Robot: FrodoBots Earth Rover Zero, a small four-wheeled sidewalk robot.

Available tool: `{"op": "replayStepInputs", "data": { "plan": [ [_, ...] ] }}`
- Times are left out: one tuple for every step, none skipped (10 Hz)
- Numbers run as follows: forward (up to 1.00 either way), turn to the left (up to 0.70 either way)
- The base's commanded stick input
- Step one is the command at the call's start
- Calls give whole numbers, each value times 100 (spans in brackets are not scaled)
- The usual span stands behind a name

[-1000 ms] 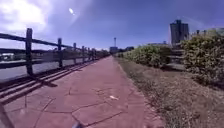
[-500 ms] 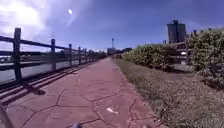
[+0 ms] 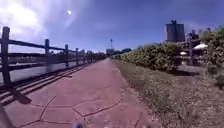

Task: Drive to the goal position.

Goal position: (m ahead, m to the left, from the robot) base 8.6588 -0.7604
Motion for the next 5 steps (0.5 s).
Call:
{"op": "replayStepInputs", "data": {
  "plan": [
    [70,0],
    [70,0],
    [70,14],
    [70,35],
    [70,35]
  ]
}}
